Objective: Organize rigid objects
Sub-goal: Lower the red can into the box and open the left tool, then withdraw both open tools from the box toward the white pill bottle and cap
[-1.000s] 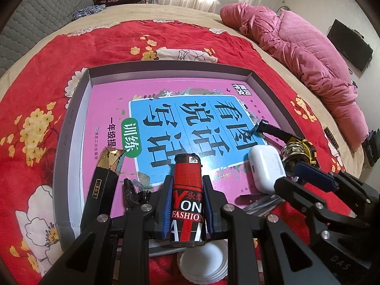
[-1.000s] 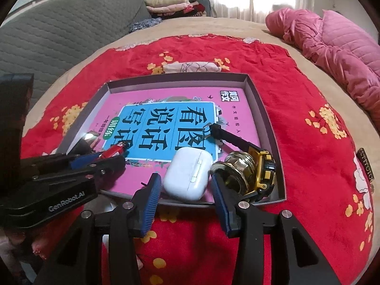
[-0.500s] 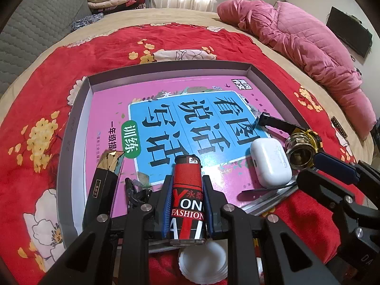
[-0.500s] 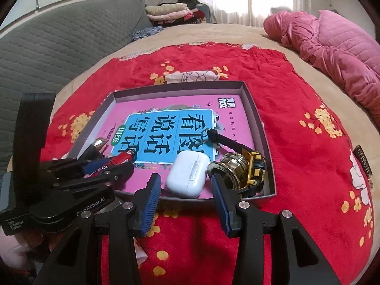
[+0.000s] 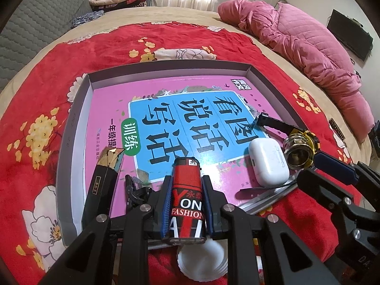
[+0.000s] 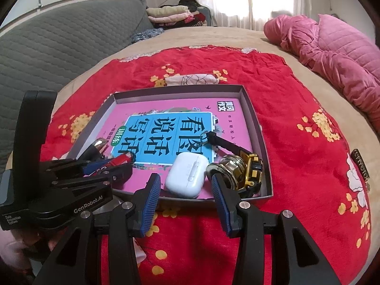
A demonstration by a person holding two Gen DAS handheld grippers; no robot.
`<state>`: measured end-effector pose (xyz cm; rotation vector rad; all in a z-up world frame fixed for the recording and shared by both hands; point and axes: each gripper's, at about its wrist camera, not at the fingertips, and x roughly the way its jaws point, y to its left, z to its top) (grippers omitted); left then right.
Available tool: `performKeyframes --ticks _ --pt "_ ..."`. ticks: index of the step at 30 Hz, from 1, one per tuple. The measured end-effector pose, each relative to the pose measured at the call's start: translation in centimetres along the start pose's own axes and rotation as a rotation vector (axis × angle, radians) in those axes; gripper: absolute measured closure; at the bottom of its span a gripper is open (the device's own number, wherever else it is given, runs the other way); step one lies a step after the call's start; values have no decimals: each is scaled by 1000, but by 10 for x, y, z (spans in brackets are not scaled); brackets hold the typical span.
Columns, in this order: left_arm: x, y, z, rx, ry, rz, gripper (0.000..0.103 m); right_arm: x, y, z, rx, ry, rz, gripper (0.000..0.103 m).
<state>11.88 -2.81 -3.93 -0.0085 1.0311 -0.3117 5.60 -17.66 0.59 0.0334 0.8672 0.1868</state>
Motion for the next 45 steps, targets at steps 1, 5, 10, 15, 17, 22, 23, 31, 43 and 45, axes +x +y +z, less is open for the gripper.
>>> performKeyframes --ticks 1,5,10,15,17,22,23,31,43,45 --pt "0 0 0 0 1 0 80 0 0 0 1 0 0 55" --pt "-1 -1 -1 3 1 -1 80 -1 -1 1 -1 -2 -4 51" --pt "-2 -2 -3 8 1 -3 80 -3 -2 -1 0 2 -9 50" --pt "-9 1 -7 7 -14 -7 80 -6 -3 -1 -1 -4 -12 48" --pt "-12 1 -8 4 -18 -9 79 -6 -3 -1 -2 -4 -12 47" --pt "-19 2 -10 5 -30 -10 79 -11 -5 -2 2 -13 -11 45" --pt "-20 2 -11 6 -33 -8 79 -12 -5 -2 3 -15 -11 45" --pt "-32 2 -17 9 -49 7 79 -19 -7 -4 9 -27 -12 42" --pt "-46 0 -23 18 -69 2 79 -36 -8 -4 11 -61 -2 38" --pt "-49 0 -24 16 -74 2 79 -39 -8 -4 9 -67 -1 38"
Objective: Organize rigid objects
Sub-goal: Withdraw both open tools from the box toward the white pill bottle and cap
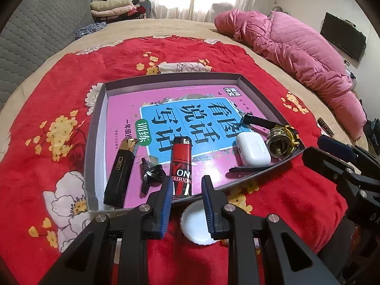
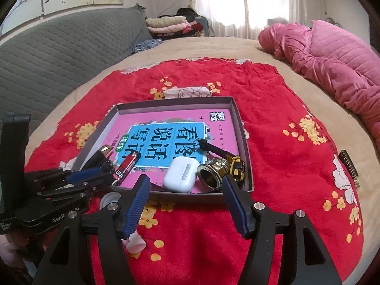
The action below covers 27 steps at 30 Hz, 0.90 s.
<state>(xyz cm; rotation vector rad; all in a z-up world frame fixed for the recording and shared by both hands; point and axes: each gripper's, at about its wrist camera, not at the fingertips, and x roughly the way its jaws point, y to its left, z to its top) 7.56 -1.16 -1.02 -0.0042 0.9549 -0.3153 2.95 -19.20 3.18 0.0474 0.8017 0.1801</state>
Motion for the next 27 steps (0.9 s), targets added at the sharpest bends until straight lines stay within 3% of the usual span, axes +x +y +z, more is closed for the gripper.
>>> performKeyframes --ticks 8,12,27 --pt "-19 7 1 -28 -41 6 78 -12 -1 -1 -2 -23 3 37" --pt "-31 13 2 -47 -61 7 68 -19 -2 -1 -1 -36 6 36" --pt "-53 16 -7 -40 -65 33 67 -38 -3 -2 3 -85 46 35"
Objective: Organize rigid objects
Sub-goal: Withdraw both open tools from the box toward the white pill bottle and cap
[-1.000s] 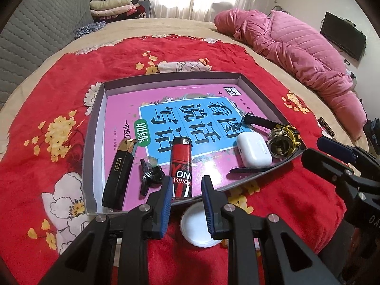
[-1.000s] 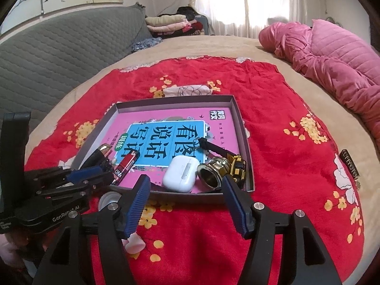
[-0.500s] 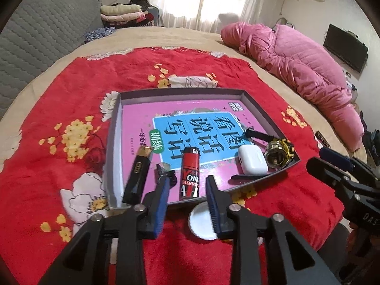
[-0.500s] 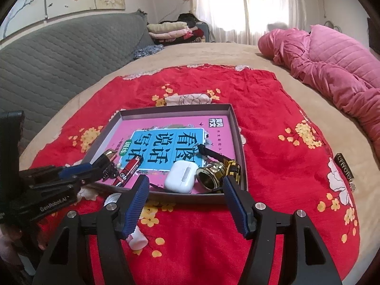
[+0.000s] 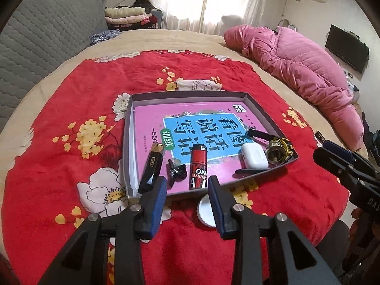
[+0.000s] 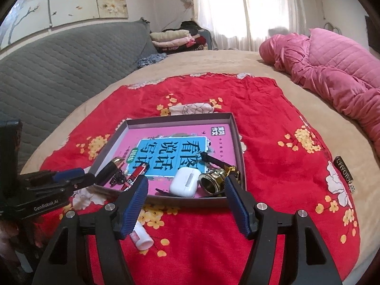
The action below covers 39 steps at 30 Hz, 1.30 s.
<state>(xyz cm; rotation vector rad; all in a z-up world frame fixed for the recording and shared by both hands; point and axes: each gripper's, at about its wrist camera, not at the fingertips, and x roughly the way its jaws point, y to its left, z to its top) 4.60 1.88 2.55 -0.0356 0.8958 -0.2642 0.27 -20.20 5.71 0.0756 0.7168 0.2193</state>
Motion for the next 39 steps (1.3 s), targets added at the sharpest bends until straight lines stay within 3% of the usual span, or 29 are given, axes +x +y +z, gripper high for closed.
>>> performKeyframes --ticks 22,39 --pt "-14 -16 -20 51 37 5 67 -14 26 -25 -113 28 93 33" --pt "-11 -15 -27 42 75 -11 67 -1 43 -41 -181 84 149 32"
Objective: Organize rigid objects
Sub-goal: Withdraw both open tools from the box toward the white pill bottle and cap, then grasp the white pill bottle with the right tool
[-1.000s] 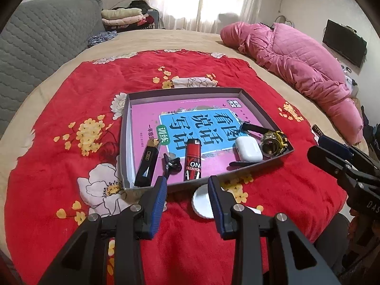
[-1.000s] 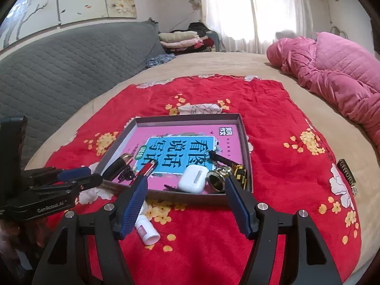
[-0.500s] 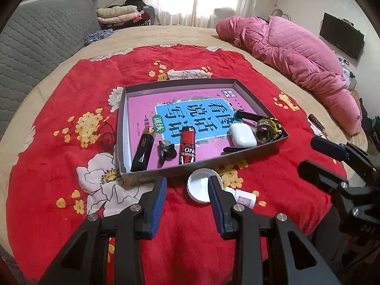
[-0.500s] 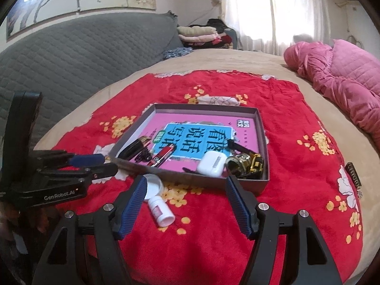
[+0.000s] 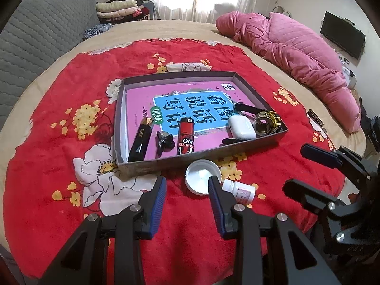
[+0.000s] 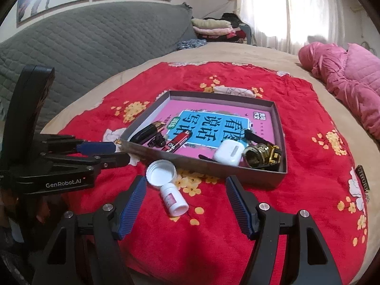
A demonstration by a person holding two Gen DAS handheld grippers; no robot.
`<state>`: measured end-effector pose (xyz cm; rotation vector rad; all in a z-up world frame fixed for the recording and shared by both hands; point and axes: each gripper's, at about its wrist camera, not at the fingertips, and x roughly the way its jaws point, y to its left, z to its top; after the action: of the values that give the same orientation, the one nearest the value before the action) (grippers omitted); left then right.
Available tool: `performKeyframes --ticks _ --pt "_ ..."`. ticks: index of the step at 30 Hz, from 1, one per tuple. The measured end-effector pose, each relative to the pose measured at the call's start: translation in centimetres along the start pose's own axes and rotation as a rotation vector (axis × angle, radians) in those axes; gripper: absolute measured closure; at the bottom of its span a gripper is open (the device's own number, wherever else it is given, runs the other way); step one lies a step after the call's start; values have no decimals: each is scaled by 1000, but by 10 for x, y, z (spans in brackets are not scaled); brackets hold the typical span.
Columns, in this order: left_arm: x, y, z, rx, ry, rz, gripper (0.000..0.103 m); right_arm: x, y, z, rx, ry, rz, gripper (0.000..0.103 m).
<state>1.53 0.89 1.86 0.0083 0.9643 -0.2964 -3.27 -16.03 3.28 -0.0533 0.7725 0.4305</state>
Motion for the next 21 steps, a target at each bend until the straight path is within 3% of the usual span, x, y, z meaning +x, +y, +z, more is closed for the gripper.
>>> performKeyframes --ticks 21 --pt "17 -3 -8 10 57 -24 67 30 9 -15 -34 91 54 31"
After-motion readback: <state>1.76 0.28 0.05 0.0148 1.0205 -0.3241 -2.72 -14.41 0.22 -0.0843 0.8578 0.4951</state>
